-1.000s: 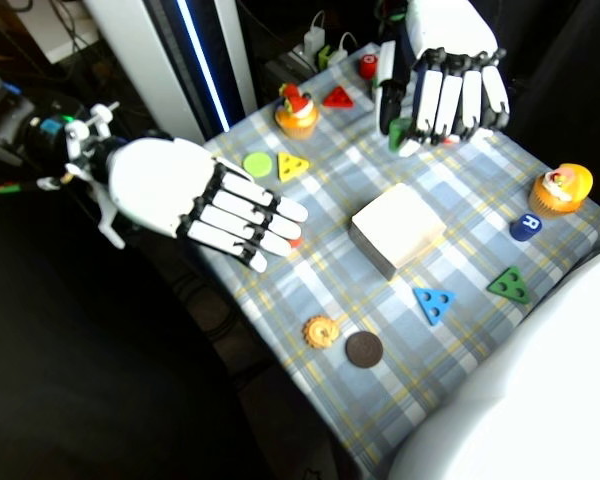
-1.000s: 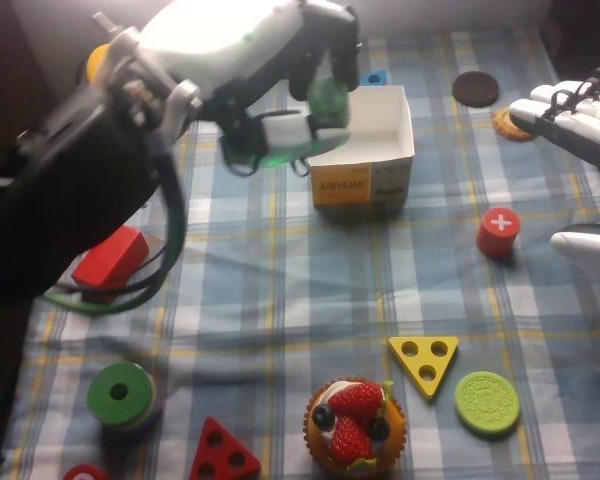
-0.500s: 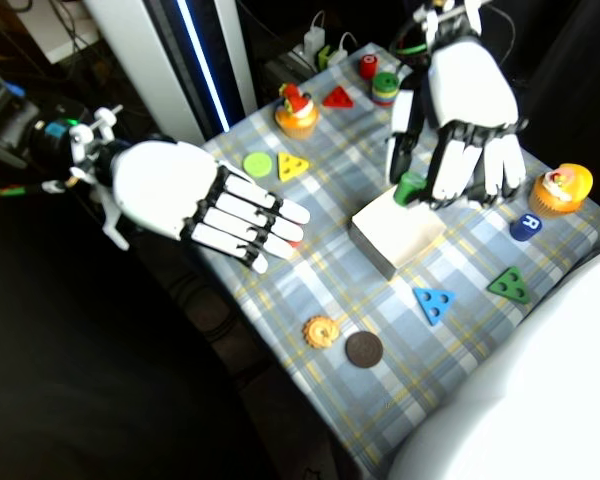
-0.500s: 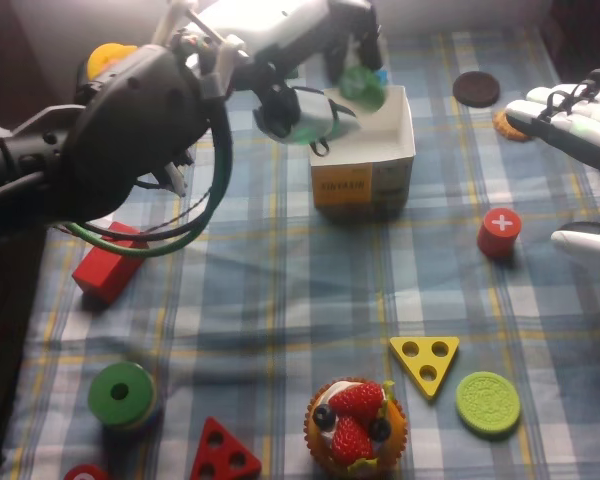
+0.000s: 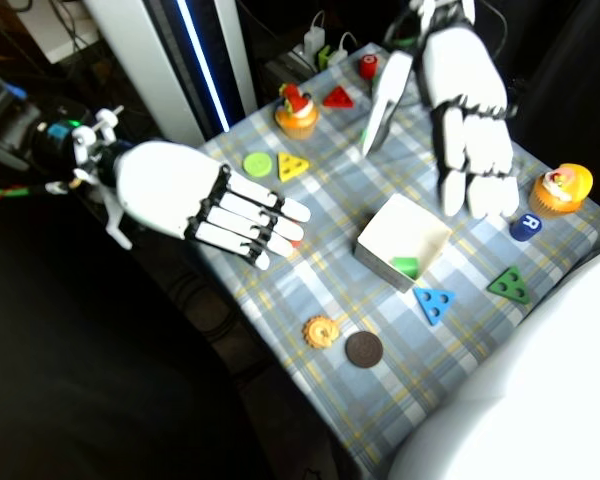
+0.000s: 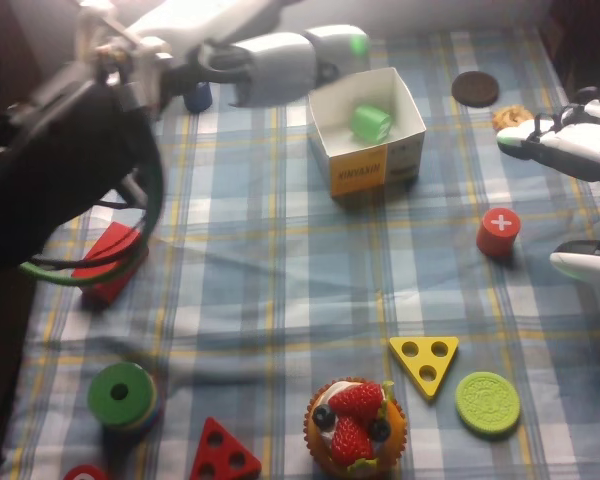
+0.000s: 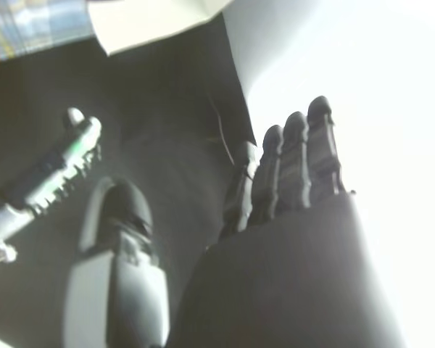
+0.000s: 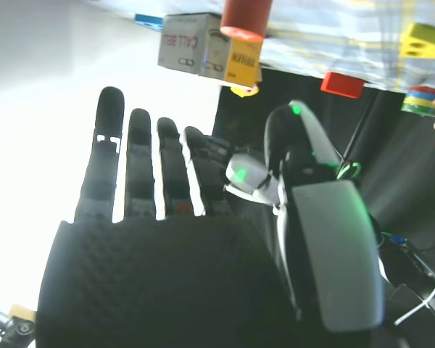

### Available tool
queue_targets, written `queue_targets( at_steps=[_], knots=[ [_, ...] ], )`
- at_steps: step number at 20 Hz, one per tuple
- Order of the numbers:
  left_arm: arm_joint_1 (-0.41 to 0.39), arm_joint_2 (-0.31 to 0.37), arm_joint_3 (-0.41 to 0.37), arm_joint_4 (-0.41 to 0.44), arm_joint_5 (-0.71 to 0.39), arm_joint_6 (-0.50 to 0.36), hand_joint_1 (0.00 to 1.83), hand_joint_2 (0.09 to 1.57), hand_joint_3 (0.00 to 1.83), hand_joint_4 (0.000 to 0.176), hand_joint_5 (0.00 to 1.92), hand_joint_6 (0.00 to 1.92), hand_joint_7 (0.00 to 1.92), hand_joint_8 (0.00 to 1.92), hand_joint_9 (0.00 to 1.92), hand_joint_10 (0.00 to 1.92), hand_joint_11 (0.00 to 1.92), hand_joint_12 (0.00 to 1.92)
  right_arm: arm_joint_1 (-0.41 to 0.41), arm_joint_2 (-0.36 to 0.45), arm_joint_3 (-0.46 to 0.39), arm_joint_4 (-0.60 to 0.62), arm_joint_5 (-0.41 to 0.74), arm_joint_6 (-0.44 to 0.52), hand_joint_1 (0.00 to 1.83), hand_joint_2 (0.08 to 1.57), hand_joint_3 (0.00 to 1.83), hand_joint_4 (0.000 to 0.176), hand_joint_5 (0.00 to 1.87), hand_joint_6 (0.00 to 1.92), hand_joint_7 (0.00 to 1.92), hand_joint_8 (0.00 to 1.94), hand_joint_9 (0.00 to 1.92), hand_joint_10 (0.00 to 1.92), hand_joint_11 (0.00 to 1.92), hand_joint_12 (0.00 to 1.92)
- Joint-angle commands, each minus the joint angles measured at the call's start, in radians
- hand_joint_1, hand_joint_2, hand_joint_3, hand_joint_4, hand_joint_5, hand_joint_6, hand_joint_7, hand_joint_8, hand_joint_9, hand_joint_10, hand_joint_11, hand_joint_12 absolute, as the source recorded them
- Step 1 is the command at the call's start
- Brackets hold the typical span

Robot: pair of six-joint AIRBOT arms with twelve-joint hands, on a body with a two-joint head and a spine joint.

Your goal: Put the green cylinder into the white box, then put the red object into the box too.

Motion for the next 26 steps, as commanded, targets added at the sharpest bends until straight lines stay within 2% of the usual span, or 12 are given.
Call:
queue_targets(
  at_steps=[1,2,3,5,6,8,9,13,20,21,22,26],
  knots=[
    [0.002,0.008,-0.013,0.047,-0.157,-0.04,0.16,1.38,0.01,0.033,0.15,0.02,0.13,0.01,0.05,0.01,0.0,0.14,0.013,-0.003,0.008,-0.009,0.106,0.014,0.77,1.2,0.0,0.0,0.09,0.35,0.29,0.07,0.0,0.81,0.0,1.54],
    [0.003,0.009,-0.015,0.05,-0.159,-0.04,0.16,1.38,0.01,0.033,0.15,0.02,0.13,0.01,0.05,0.01,0.0,0.14,0.013,-0.003,0.008,-0.009,0.106,0.014,0.77,1.2,0.0,0.0,0.09,0.35,0.29,0.07,0.0,0.81,0.0,1.54],
    [0.017,0.029,-0.035,0.072,-0.193,-0.075,0.17,1.39,0.0,0.073,0.16,0.01,0.17,0.01,0.11,0.03,0.0,0.53,0.017,-0.009,0.016,-0.018,0.096,0.028,0.8,1.21,0.0,0.0,0.05,0.44,0.29,0.06,0.0,0.79,0.0,1.54],
    [0.053,0.07,-0.083,0.097,-0.276,-0.116,0.18,1.39,0.0,0.072,0.16,0.01,0.16,0.01,0.13,0.03,0.0,0.67,0.033,-0.026,0.034,-0.031,0.065,0.04,0.79,1.21,0.0,0.0,0.07,0.4,0.29,0.04,0.0,0.77,0.0,1.48],
    [0.074,0.094,-0.112,0.105,-0.321,-0.12,0.19,1.4,0.0,0.056,0.16,0.01,0.11,0.01,0.03,0.03,0.0,0.24,0.048,-0.038,0.042,-0.039,0.046,0.04,0.85,1.21,0.0,0.0,0.15,0.29,0.34,0.03,0.03,0.91,0.0,1.53],
    [0.112,0.13,-0.158,0.114,-0.391,-0.122,0.3,1.4,0.0,0.028,0.17,0.01,0.14,0.01,0.05,0.03,0.0,0.09,0.077,-0.064,0.063,-0.053,0.007,0.04,0.86,1.2,0.0,0.0,0.18,0.3,0.35,0.03,0.0,0.89,0.0,1.51],
    [0.13,0.143,-0.175,0.117,-0.421,-0.122,0.29,1.39,0.0,0.032,0.17,0.0,0.15,0.01,0.07,0.04,0.0,0.02,0.088,-0.076,0.073,-0.057,-0.009,0.04,0.83,1.22,0.0,0.0,0.17,0.3,0.34,0.02,0.0,0.82,0.0,1.43],
    [0.16,0.164,-0.203,0.118,-0.475,-0.122,0.29,1.41,0.0,0.015,0.17,0.01,0.17,0.01,0.09,0.04,0.02,0.01,0.11,-0.106,0.097,-0.063,-0.042,0.04,0.79,1.24,0.0,0.0,0.19,0.3,0.35,0.02,0.0,0.81,0.0,1.37],
    [0.178,0.177,-0.218,0.118,-0.504,-0.124,0.27,1.41,0.0,0.036,0.19,0.01,0.17,0.0,0.08,0.03,0.01,0.01,0.129,-0.144,0.131,-0.065,-0.093,0.04,0.85,1.27,0.0,0.0,0.34,0.37,0.53,0.07,0.08,0.88,0.0,1.35],
    [0.178,0.177,-0.218,0.118,-0.505,-0.124,0.29,1.41,0.0,0.038,0.19,0.01,0.17,0.0,0.08,0.02,0.0,0.0,0.132,-0.147,0.133,-0.065,-0.097,0.039,0.93,1.26,0.0,0.0,0.38,0.53,0.65,0.13,0.15,0.97,0.0,1.43],
    [0.179,0.177,-0.218,0.118,-0.506,-0.124,0.29,1.41,0.0,0.029,0.19,0.01,0.18,0.0,0.09,0.03,0.0,0.0,0.134,-0.15,0.137,-0.065,-0.101,0.039,1.12,1.26,0.0,0.0,0.54,1.3,0.81,1.05,0.32,1.08,0.0,1.59],
    [0.184,0.182,-0.222,0.118,-0.515,-0.124,0.28,1.41,0.0,0.03,0.21,0.01,0.19,0.0,0.08,0.02,0.0,0.0,0.149,-0.16,0.145,-0.069,-0.11,0.034,1.14,1.27,0.0,0.0,0.64,1.42,0.79,1.42,0.44,1.4,0.0,1.87]
  ],
)
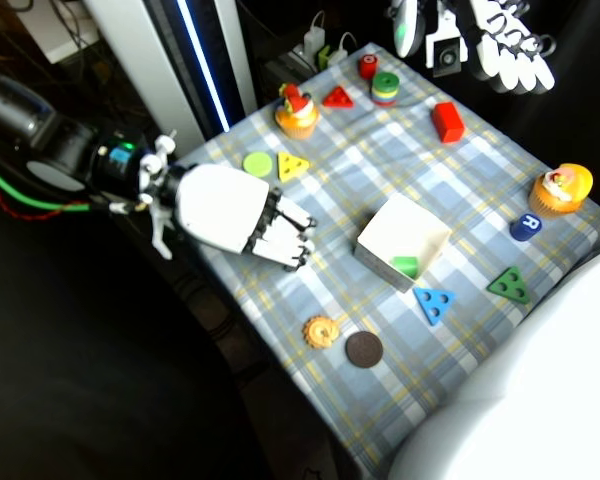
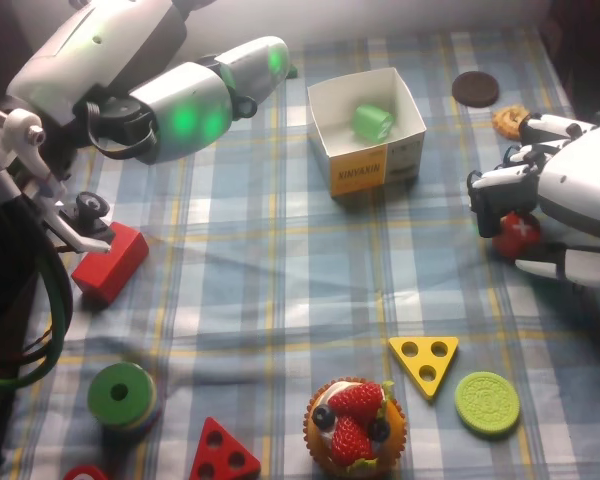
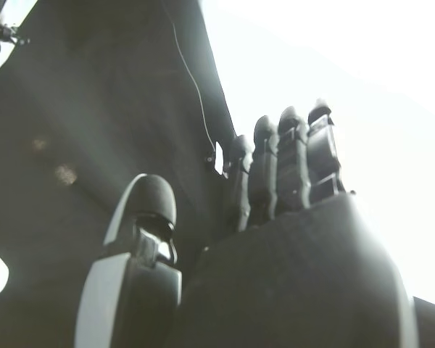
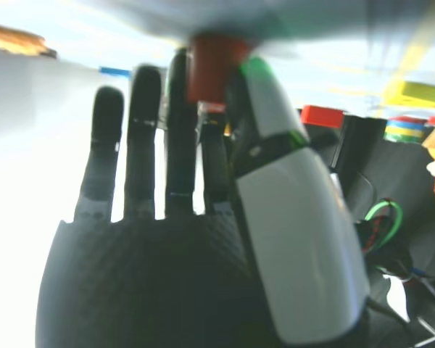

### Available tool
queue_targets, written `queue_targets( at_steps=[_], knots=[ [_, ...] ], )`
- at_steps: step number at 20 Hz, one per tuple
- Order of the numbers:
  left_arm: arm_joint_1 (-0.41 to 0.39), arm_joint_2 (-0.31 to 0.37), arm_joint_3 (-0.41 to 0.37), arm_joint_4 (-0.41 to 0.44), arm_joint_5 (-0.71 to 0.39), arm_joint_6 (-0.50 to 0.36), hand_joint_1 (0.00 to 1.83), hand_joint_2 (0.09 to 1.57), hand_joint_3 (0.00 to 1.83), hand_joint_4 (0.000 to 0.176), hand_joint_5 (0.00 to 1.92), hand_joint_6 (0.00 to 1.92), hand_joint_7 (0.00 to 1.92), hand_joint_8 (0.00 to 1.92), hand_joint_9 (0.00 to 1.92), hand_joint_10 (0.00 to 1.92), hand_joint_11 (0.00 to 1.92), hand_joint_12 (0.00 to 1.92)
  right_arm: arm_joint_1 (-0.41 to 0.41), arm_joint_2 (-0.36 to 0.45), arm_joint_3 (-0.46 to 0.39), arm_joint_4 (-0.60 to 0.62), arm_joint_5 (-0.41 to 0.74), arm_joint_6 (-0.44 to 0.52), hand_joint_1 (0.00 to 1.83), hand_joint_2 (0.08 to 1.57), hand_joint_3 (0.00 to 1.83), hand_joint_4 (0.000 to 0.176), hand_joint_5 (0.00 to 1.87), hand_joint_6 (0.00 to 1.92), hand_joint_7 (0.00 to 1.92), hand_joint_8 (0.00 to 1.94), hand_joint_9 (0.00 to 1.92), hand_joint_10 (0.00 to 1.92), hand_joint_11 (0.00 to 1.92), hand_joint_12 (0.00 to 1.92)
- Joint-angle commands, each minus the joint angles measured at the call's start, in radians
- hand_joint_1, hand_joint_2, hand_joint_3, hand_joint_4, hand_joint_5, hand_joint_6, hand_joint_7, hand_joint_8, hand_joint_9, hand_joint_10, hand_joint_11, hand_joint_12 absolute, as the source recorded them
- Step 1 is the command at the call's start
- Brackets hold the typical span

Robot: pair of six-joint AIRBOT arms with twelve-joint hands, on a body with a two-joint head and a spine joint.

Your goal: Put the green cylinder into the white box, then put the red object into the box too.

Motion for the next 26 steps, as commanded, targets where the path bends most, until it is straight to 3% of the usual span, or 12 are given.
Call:
queue_targets(
  at_steps=[1,6,8,9,10,12,15,20,22,23,24,26],
  knots=[
    [-0.005,0.009,-0.004,0.033,-0.124,-0.002,0.28,1.41,0.0,0.028,0.21,0.01,0.19,0.0,0.08,0.02,0.0,0.0,0.023,-0.003,0.0,-0.011,0.112,-0.002,1.14,1.27,0.0,0.0,0.62,1.43,0.78,1.44,0.43,1.43,0.0,1.89],
    [0.008,0.018,-0.012,0.032,-0.139,-0.004,0.26,1.42,0.0,0.016,0.21,0.01,0.19,0.0,0.07,0.01,0.0,0.0,0.073,0.027,-0.023,-0.052,0.16,-0.002,1.13,1.28,0.0,0.0,0.65,1.4,0.75,1.49,0.4,1.59,0.04,1.92],
    [0.02,0.025,-0.019,0.029,-0.15,-0.004,0.27,1.42,0.0,0.018,0.21,0.01,0.18,0.0,0.08,0.01,0.0,0.0,0.116,0.043,-0.038,-0.092,0.181,-0.001,1.12,1.3,0.0,0.0,0.63,1.4,0.69,1.61,0.33,1.8,0.1,1.92],
    [0.026,0.028,-0.022,0.025,-0.156,-0.004,0.31,1.42,0.0,0.0,0.23,0.01,0.2,0.0,0.09,0.02,0.0,0.0,0.14,0.043,-0.038,-0.107,0.181,-0.001,1.15,1.29,0.0,0.0,0.65,1.34,0.72,1.61,0.38,1.83,0.14,1.92],
    [0.032,0.03,-0.025,0.021,-0.161,-0.004,0.32,1.42,0.0,0.0,0.24,0.02,0.21,0.01,0.11,0.03,0.01,0.01,0.166,0.042,-0.034,-0.124,0.18,-0.001,1.14,1.28,0.0,0.0,0.64,1.39,0.76,1.5,0.41,1.64,0.06,1.92],
    [0.036,0.03,-0.026,0.017,-0.162,-0.004,0.3,1.42,0.0,0.013,0.24,0.02,0.2,0.0,0.11,0.03,0.02,0.02,0.226,0.017,-0.009,-0.144,0.161,-0.001,1.14,1.28,0.0,0.0,0.65,1.38,0.76,1.5,0.41,1.6,0.01,1.92],
    [0.058,0.035,-0.033,0.003,-0.175,-0.008,0.3,1.43,0.0,0.0,0.27,0.01,0.23,0.0,0.11,0.04,0.0,0.14,0.32,-0.075,0.079,-0.16,0.078,-0.001,1.13,1.28,0.0,0.001,0.67,1.39,0.73,1.49,0.41,1.47,0.05,1.92],
    [0.064,0.033,-0.023,0.0,-0.169,-0.05,0.3,1.42,0.0,0.013,0.25,0.0,0.22,0.0,0.1,0.03,0.0,0.0,0.382,-0.157,0.16,-0.161,-0.001,-0.001,1.29,1.27,0.0,0.0,0.61,1.33,0.82,1.43,0.57,1.67,0.13,1.92],
    [0.063,0.033,-0.024,0.003,-0.166,-0.05,0.3,1.42,0.0,0.011,0.26,0.01,0.22,0.0,0.1,0.03,0.0,0.0,0.384,-0.159,0.16,-0.161,-0.003,-0.001,1.2,1.28,0.01,0.0,0.58,1.38,0.79,1.5,0.44,1.63,0.1,1.92],
    [0.064,0.033,-0.024,0.003,-0.168,-0.05,0.3,1.42,0.0,0.019,0.26,0.01,0.23,0.01,0.1,0.03,0.0,0.0,0.384,-0.158,0.155,-0.161,-0.002,-0.002,1.26,1.26,0.0,0.0,0.43,1.07,0.72,1.45,0.31,1.52,0.0,1.92],
    [0.065,0.034,-0.024,0.003,-0.169,-0.05,0.31,1.42,0.0,0.021,0.26,0.01,0.22,0.0,0.1,0.03,0.0,0.0,0.384,-0.157,0.148,-0.161,0.002,-0.002,1.11,1.21,0.0,0.0,0.42,0.9,0.56,1.14,0.31,1.46,0.0,1.92],
    [0.07,0.035,-0.027,0.002,-0.173,-0.05,0.3,1.42,0.0,0.019,0.25,0.0,0.22,0.0,0.11,0.04,0.02,0.01,0.382,-0.125,0.1,-0.161,0.035,-0.002,0.92,1.22,0.0,0.0,0.26,0.8,0.31,0.87,0.15,1.35,0.0,1.85]
  ],
)
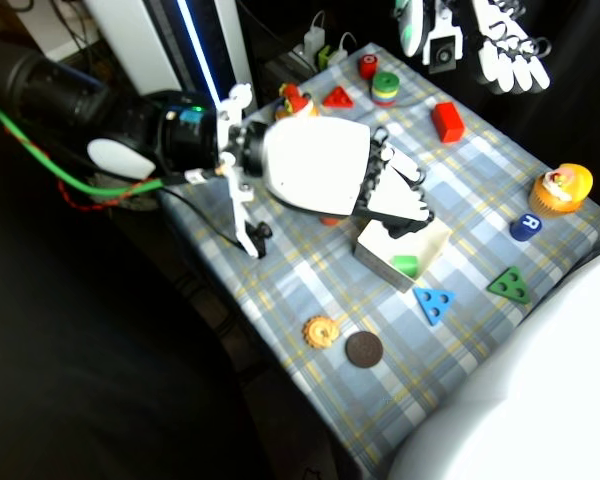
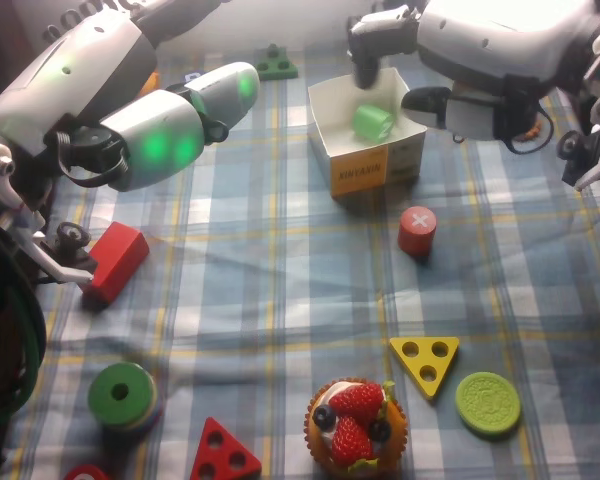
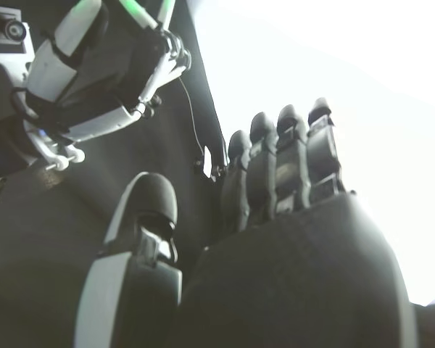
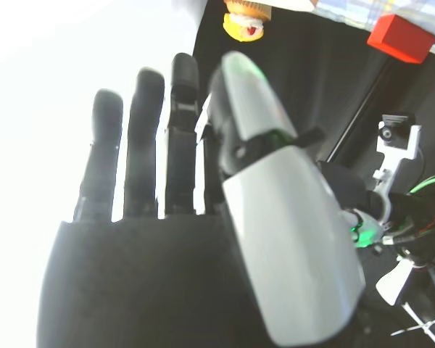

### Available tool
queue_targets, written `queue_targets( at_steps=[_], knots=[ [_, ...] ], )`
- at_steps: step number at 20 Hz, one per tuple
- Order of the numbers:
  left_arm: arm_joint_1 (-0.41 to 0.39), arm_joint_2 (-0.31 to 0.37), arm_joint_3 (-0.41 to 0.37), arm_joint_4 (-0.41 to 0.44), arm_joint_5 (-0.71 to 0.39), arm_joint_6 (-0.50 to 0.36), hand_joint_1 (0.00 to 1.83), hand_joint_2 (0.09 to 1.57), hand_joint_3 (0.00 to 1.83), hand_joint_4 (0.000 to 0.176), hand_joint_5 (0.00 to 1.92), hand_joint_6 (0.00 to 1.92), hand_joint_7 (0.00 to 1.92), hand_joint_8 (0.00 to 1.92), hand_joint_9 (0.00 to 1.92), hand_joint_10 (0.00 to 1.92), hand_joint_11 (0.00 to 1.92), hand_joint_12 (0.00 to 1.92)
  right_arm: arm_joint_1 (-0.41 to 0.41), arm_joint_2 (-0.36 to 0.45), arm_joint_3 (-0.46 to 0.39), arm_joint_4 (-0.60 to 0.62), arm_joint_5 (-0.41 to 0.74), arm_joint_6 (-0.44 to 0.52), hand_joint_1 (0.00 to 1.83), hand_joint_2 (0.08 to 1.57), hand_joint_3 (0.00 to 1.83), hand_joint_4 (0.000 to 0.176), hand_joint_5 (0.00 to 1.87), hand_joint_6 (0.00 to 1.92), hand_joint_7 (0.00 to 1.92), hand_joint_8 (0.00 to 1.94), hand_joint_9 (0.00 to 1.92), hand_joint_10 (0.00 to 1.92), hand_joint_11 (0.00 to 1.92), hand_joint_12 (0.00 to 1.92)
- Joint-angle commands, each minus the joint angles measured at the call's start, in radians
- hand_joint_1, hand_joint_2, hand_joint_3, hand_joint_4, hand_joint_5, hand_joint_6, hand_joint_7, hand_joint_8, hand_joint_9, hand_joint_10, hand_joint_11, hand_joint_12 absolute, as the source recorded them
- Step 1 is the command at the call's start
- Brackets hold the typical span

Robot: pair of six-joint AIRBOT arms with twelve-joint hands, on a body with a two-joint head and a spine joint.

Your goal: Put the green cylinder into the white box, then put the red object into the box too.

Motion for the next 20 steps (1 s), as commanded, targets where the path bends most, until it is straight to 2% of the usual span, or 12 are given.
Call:
queue_targets(
  at_steps=[1,3,5,6,7,8,12,13,14,16,19,20],
  knots=[
    [-0.002,0.006,-0.003,0.031,-0.121,-0.008,0.3,1.42,0.0,0.028,0.25,0.0,0.22,0.0,0.12,0.04,0.02,0.01,0.0,0.031,-0.019,-0.004,0.166,-0.001,0.85,1.22,0.0,0.0,0.17,0.78,0.24,0.82,0.11,1.3,0.0,1.79],
    [0.005,0.011,-0.007,0.03,-0.126,-0.008,0.32,1.42,0.0,0.027,0.24,0.0,0.19,0.0,0.11,0.07,0.0,0.31,-0.043,0.085,-0.075,-0.019,0.202,-0.001,0.83,1.2,0.0,0.0,0.09,0.61,0.25,0.67,0.07,1.05,0.0,1.59],
    [0.009,0.013,-0.009,0.025,-0.131,-0.008,0.32,1.42,0.0,0.027,0.24,0.0,0.19,0.0,0.11,0.1,0.0,0.55,-0.082,0.132,-0.12,-0.055,0.208,0.011,0.85,1.18,0.0,0.0,0.09,0.52,0.28,0.34,0.07,0.74,0.0,1.29],
    [0.011,0.014,-0.009,0.023,-0.131,-0.009,0.3,1.43,0.0,0.027,0.24,0.0,0.18,0.0,0.09,0.13,0.0,0.63,-0.097,0.142,-0.127,-0.079,0.207,0.036,0.87,1.16,0.0,0.0,0.08,0.5,0.29,0.21,0.06,0.7,0.0,1.37],
    [0.013,0.014,-0.009,0.021,-0.133,-0.009,0.31,1.42,0.0,0.006,0.25,0.0,0.19,0.0,0.09,0.16,0.0,0.77,-0.111,0.146,-0.127,-0.109,0.207,0.075,0.86,1.16,0.0,0.0,0.08,0.52,0.31,0.15,0.05,0.76,0.0,1.48],
    [0.015,0.014,-0.009,0.019,-0.133,-0.009,0.32,1.42,0.0,0.007,0.25,0.01,0.2,0.0,0.09,0.17,0.0,0.79,-0.124,0.151,-0.129,-0.122,0.198,0.085,0.85,1.17,0.0,0.0,0.08,0.54,0.33,0.12,0.04,0.87,0.0,1.62],
    [0.018,0.015,-0.009,0.016,-0.134,-0.009,0.28,1.41,0.0,0.039,0.24,0.0,0.18,0.0,0.03,0.25,0.0,0.62,-0.135,0.138,-0.122,-0.16,0.12,0.085,0.95,1.15,0.0,0.0,0.22,0.39,0.39,0.03,0.14,0.77,0.0,1.44],
    [0.02,0.015,-0.009,0.015,-0.134,-0.009,0.32,1.41,0.0,0.014,0.25,0.01,0.19,0.0,0.03,0.29,0.0,0.65,-0.135,0.128,-0.116,-0.171,0.094,0.085,0.97,1.14,0.0,0.0,0.26,0.32,0.42,0.02,0.15,0.78,0.0,1.46],
    [0.021,0.015,-0.009,0.014,-0.134,-0.009,0.3,1.42,0.0,0.033,0.23,0.01,0.17,0.0,0.0,0.28,0.0,0.52,-0.135,0.119,-0.111,-0.178,0.076,0.085,0.96,1.14,0.0,0.0,0.27,0.32,0.44,0.02,0.14,0.84,0.0,1.52],
    [0.022,0.015,-0.009,0.012,-0.134,-0.009,0.25,1.41,0.0,0.047,0.22,0.0,0.17,0.0,0.0,0.28,0.0,0.45,-0.136,0.102,-0.098,-0.18,0.052,0.085,0.98,1.14,0.0,0.0,0.29,0.34,0.46,0.02,0.12,0.9,0.0,1.54],
    [0.025,0.015,-0.009,0.011,-0.134,-0.009,0.25,1.4,0.0,0.045,0.23,0.0,0.18,0.0,0.0,0.3,0.0,0.5,-0.141,0.082,-0.085,-0.184,0.021,0.085,0.95,1.16,0.01,0.0,0.28,0.35,0.46,0.02,0.11,0.95,0.0,1.55],
    [0.025,0.015,-0.009,0.011,-0.134,-0.009,0.25,1.4,0.0,0.034,0.23,0.0,0.19,0.0,0.0,0.3,0.0,0.45,-0.145,0.079,-0.083,-0.185,0.016,0.085,0.94,1.18,0.01,0.0,0.28,0.36,0.46,0.01,0.1,0.93,0.0,1.5]
  ],
)
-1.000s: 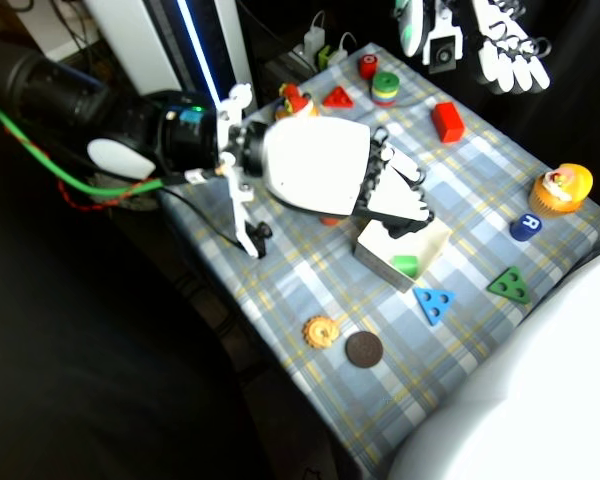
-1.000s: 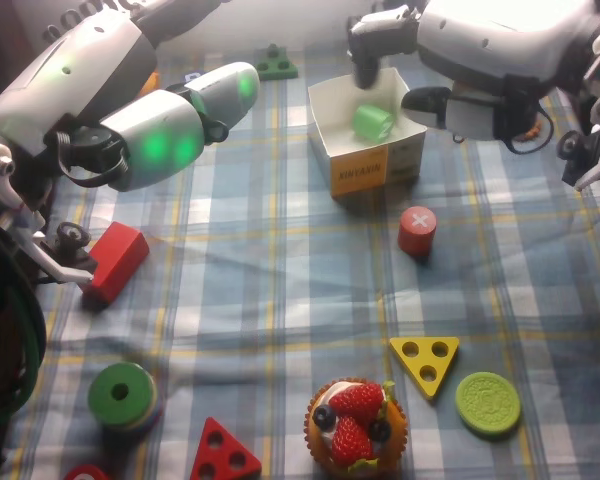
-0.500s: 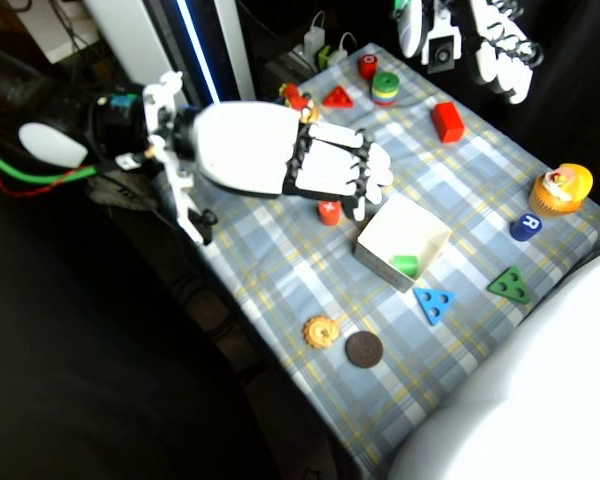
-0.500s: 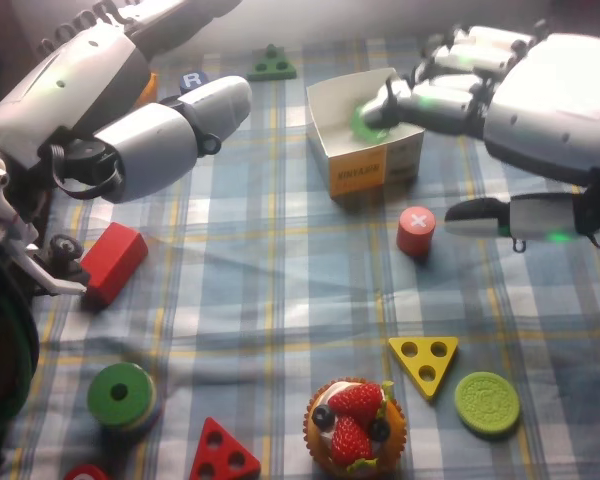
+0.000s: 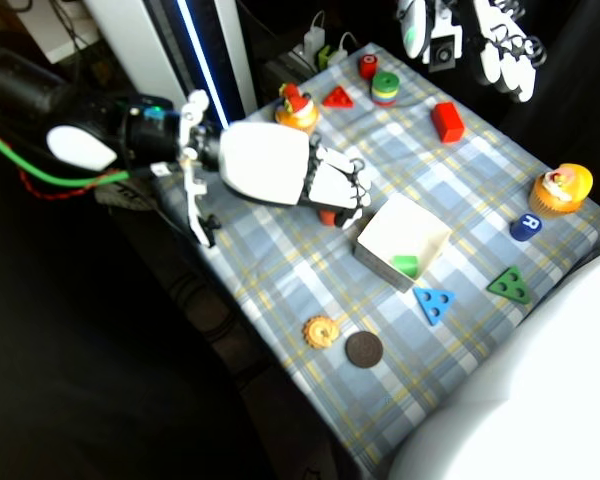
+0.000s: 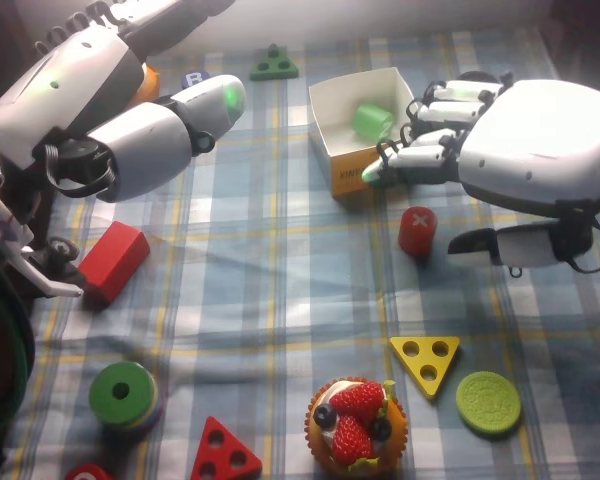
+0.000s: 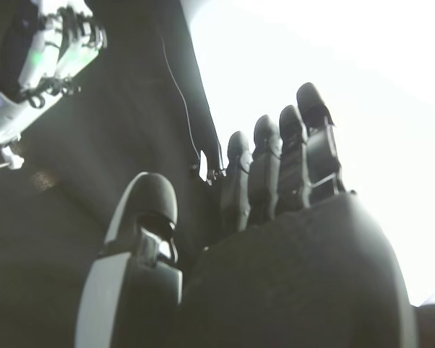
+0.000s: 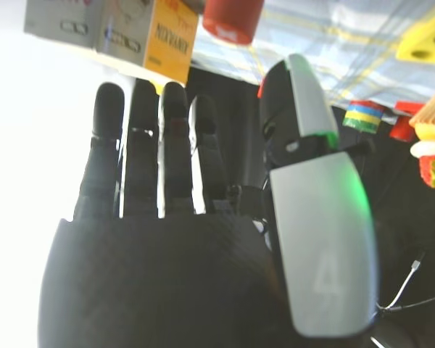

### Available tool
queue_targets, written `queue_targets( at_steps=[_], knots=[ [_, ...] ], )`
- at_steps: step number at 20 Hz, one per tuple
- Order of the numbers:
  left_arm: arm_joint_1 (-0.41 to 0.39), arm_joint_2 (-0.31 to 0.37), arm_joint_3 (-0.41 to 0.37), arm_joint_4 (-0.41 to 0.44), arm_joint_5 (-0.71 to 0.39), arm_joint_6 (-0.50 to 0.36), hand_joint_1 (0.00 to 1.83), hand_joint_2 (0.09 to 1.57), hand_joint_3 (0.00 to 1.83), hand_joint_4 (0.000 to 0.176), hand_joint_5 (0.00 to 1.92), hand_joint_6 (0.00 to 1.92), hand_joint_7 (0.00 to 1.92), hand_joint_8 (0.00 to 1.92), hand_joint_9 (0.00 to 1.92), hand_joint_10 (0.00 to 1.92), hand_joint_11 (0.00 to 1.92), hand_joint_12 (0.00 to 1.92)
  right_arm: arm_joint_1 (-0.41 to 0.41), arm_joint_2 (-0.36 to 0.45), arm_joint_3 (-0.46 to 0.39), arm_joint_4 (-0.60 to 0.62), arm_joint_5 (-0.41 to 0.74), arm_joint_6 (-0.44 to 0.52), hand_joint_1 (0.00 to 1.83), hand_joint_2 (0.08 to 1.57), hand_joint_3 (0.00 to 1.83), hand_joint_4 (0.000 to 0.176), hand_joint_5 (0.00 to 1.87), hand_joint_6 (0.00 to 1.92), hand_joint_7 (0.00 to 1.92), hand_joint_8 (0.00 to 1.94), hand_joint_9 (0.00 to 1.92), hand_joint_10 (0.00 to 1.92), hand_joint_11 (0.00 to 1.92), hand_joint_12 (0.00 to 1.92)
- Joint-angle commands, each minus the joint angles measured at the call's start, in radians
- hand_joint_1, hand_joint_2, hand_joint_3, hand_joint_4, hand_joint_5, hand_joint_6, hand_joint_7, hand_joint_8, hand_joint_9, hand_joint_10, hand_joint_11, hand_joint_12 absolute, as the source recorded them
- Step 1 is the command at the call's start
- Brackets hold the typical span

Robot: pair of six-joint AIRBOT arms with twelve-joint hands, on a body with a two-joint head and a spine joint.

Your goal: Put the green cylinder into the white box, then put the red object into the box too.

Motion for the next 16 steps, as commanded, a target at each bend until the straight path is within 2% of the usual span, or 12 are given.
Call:
queue_targets(
  at_steps=[1,4,5,6,10,13,14,15,16],
  knots=[
    [-0.007,0.003,0.0,0.034,-0.121,-0.006,0.23,1.41,0.0,0.04,0.23,0.0,0.19,0.0,0.0,0.29,0.0,0.43,0.006,-0.004,0.002,0.007,0.097,0.002,0.95,1.18,0.0,0.0,0.29,0.37,0.47,0.01,0.1,0.92,0.0,1.51],
    [-0.005,0.004,-0.001,0.033,-0.122,-0.006,0.26,1.4,0.0,0.042,0.23,0.0,0.19,0.0,0.0,0.32,0.0,0.48,0.0,-0.004,0.003,0.008,0.091,0.002,0.95,1.18,0.0,0.0,0.28,0.37,0.46,0.01,0.1,0.92,0.0,1.52],
    [-0.005,0.003,-0.001,0.032,-0.123,-0.006,0.29,1.4,0.0,0.037,0.24,0.0,0.2,0.0,0.01,0.34,0.0,0.58,-0.001,-0.006,0.005,0.008,0.087,0.002,0.94,1.18,0.01,0.0,0.29,0.37,0.46,0.01,0.1,0.92,0.0,1.52],
    [-0.005,0.003,-0.001,0.032,-0.123,-0.006,0.29,1.4,0.0,0.04,0.24,0.0,0.2,0.0,0.01,0.34,0.0,0.61,-0.002,-0.008,0.009,0.009,0.083,0.002,0.93,1.19,0.01,0.0,0.28,0.37,0.46,0.01,0.1,0.92,0.0,1.52],
    [-0.004,0.003,-0.002,0.031,-0.126,-0.006,0.28,1.4,0.0,0.038,0.23,0.0,0.19,0.0,0.0,0.28,0.0,0.47,-0.004,-0.028,0.025,0.01,0.064,0.002,0.95,1.2,0.01,0.0,0.32,0.41,0.49,0.02,0.12,0.95,0.0,1.55],
    [-0.004,0.003,-0.002,0.031,-0.126,-0.006,0.27,1.4,0.0,0.048,0.23,0.0,0.18,0.0,0.0,0.29,0.0,0.47,-0.005,-0.039,0.034,0.01,0.053,0.002,0.94,1.21,0.01,0.0,0.33,0.42,0.51,0.03,0.13,0.97,0.0,1.57],
    [-0.004,0.003,-0.002,0.031,-0.126,-0.006,0.26,1.4,0.0,0.051,0.22,0.0,0.18,0.0,0.0,0.28,0.0,0.46,-0.005,-0.042,0.037,0.01,0.049,0.002,0.94,1.23,0.0,0.0,0.34,0.47,0.55,0.05,0.14,1.01,0.0,1.58],
    [-0.004,0.003,-0.002,0.031,-0.126,-0.006,0.28,1.41,0.0,0.042,0.23,0.0,0.19,0.0,0.0,0.31,0.0,0.51,-0.005,-0.045,0.039,0.01,0.046,0.002,0.95,1.23,0.0,0.0,0.32,0.58,0.59,0.08,0.15,1.05,0.0,1.6],
    [-0.004,0.003,-0.002,0.031,-0.126,-0.006,0.3,1.41,0.0,0.038,0.24,0.0,0.19,0.0,0.0,0.32,0.0,0.53,-0.005,-0.049,0.042,0.01,0.043,0.002,0.98,1.24,0.0,0.0,0.39,0.69,0.71,0.19,0.24,1.1,0.0,1.67]
  ],
)
